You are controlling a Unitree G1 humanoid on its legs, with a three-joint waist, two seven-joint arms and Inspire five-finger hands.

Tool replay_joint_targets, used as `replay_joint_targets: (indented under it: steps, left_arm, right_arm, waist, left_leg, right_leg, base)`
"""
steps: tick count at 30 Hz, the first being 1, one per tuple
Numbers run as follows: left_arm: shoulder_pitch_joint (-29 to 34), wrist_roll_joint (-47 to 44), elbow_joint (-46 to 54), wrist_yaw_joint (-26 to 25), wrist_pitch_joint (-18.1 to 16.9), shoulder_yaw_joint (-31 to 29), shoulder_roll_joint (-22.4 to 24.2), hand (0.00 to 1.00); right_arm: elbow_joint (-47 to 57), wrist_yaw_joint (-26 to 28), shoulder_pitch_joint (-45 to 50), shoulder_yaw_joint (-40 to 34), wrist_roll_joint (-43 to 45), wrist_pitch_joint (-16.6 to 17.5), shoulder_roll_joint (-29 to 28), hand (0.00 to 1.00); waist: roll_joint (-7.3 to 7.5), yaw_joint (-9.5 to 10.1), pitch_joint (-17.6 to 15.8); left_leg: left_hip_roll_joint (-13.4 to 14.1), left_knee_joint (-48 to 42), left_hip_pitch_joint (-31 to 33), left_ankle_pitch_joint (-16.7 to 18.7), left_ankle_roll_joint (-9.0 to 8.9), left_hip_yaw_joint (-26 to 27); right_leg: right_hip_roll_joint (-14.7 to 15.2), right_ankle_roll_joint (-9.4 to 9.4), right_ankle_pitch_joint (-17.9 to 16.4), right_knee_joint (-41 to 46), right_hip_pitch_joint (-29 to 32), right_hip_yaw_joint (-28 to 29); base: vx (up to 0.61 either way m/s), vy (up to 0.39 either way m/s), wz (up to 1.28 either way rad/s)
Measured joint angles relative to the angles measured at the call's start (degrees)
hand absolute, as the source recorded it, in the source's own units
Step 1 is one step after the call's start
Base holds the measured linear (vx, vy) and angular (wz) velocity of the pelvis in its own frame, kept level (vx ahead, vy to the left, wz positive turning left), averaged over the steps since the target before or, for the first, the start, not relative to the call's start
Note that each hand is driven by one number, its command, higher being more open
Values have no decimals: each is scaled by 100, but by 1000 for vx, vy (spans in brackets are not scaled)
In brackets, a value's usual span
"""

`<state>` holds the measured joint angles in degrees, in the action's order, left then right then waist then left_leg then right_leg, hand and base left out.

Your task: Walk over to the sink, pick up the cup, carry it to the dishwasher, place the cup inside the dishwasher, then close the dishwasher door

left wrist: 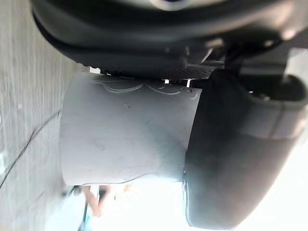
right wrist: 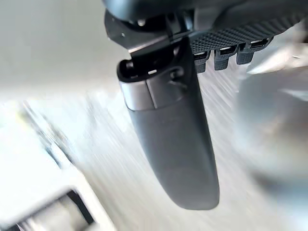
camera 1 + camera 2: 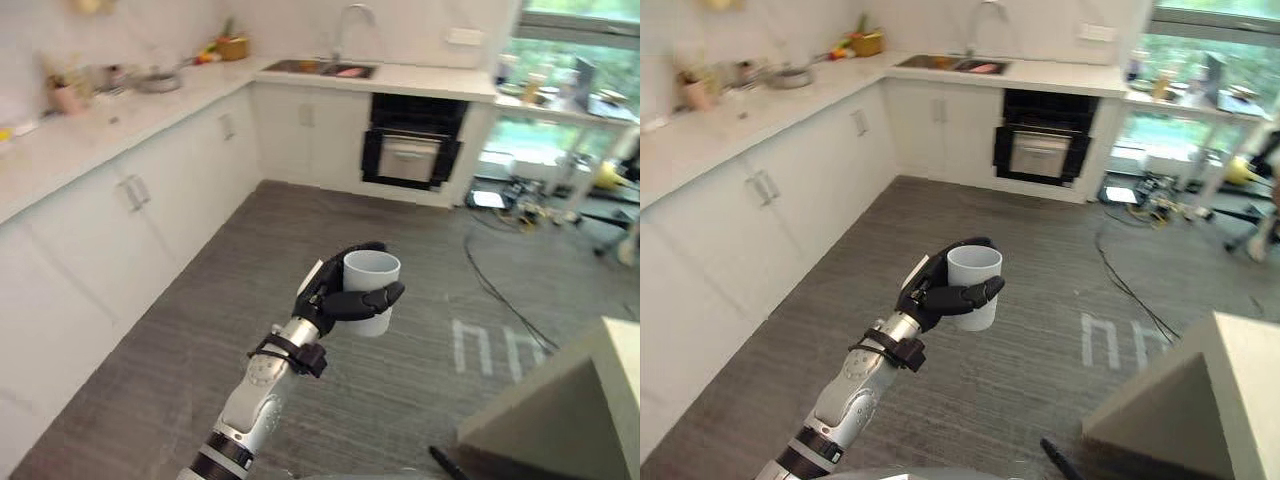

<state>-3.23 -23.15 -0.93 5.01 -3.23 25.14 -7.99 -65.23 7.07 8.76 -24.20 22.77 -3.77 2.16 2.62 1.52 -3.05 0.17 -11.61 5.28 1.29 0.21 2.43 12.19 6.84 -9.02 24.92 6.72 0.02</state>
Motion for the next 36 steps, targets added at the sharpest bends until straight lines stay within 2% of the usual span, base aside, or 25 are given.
replay_joint_targets:
  steps: [1, 2, 3, 5, 6, 8, 11, 19, 29, 33, 35, 36]
  left_arm:
    - [10, 109, 98, -65, 0, -22, -7, 0]
    - [85, 676, 238, -388, -7, -100, 58, 0]
    - [221, 1264, 371, -715, -5, -226, 88, 0]
    - [243, 1822, 514, -1061, -5, -426, -49, 0]
    - [238, 2018, 602, -1213, -5, -563, -85, 0]
    - [231, 2261, 754, -1291, -5, -690, -109, 0]
    - [211, 2397, 1067, -1345, -9, -728, -168, 0]
    - [218, 2377, 1212, -1452, -101, -946, -178, 0]
    - [478, 2102, 1131, -1522, -495, -1015, -121, 0]
    - [490, 1824, 768, -1632, -791, -1113, -43, 0]
    - [489, 1743, 520, -1770, -878, -1190, 11, 0]
    - [488, 1742, 232, -2105, -963, -1399, 298, 0]
  right_arm:
    - [0, -36, -16, 52, -3, 8, -39, 100]
    - [-61, -112, -56, 247, -16, -3, 11, 100]
    - [-83, -165, -99, 505, -1, -15, 118, 100]
    - [-68, -142, -153, 796, 68, -39, 182, 100]
    - [-56, -116, -184, 898, 116, -40, 185, 100]
    - [-29, -59, -204, 879, 448, -37, 191, 100]
    - [21, 136, -180, 810, 925, -26, 254, 100]
    - [-19, 419, -51, 653, 1166, 70, 224, 100]
    - [-83, 463, 49, 649, 1436, 259, 148, 100]
    - [-92, 480, 108, 648, 1437, 367, 121, 100]
    - [-91, 487, 145, 648, 1442, 402, 95, 100]
    - [219, 622, 437, 194, 1485, 384, -49, 100]
  waist:
    - [124, 7, -31]
    - [189, 162, -57]
    - [64, 278, -19]
    - [-6, 328, 15]
    - [21, 330, 15]
    - [39, 334, 14]
    - [46, 345, 27]
    - [43, 301, 208]
    - [42, 89, 406]
    - [19, 28, 510]
    - [13, -86, 545]
    - [-187, -254, 557]
  left_leg:
    - [-27, -99, 70, -1, -37, 65]
    - [10, -302, 227, 65, -174, 106]
    - [265, -528, 476, 172, -261, 122]
    - [614, -557, 594, 153, -365, 280]
    - [727, -465, 584, 92, -455, 289]
    - [758, -302, 510, 6, -578, 242]
    - [726, -137, 332, -39, -612, 259]
    - [723, 385, -157, -128, -639, 566]
    - [721, 795, -584, -191, -650, 1114]
    - [706, 1025, -779, -259, -666, 1248]
    - [691, 1233, -917, -349, -674, 1320]
    - [705, 1434, -1042, -349, -684, 1549]
  right_leg:
    - [30, -13, 369, -301, 0, -32]
    - [98, 147, 199, -539, -72, -220]
    - [-95, 38, 253, -850, -118, -335]
    - [-342, -78, 330, -1098, -157, -489]
    - [-442, -139, 370, -1208, -213, -565]
    - [-486, -166, 388, -1319, -295, -649]
    - [-472, -165, 388, -1405, -437, -665]
    - [-485, -195, 444, -1690, -686, -441]
    - [-509, -142, 691, -2098, -803, 34]
    - [-522, -136, 709, -2179, -827, 148]
    - [-536, -135, 723, -2232, -877, 190]
    - [-577, -116, 796, -2248, -798, 393]
  base:
    - [95, -294, 134]
    - [115, -295, 61]
    - [110, -269, 34]
    - [82, -216, 10]
    - [86, -215, 10]
    - [114, -155, 11]
    - [116, -51, 5]
    - [9, -8, -16]
    - [12, 16, -26]
    - [30, 2, -16]
    - [19, -3, -10]
    - [-8, 0, -3]
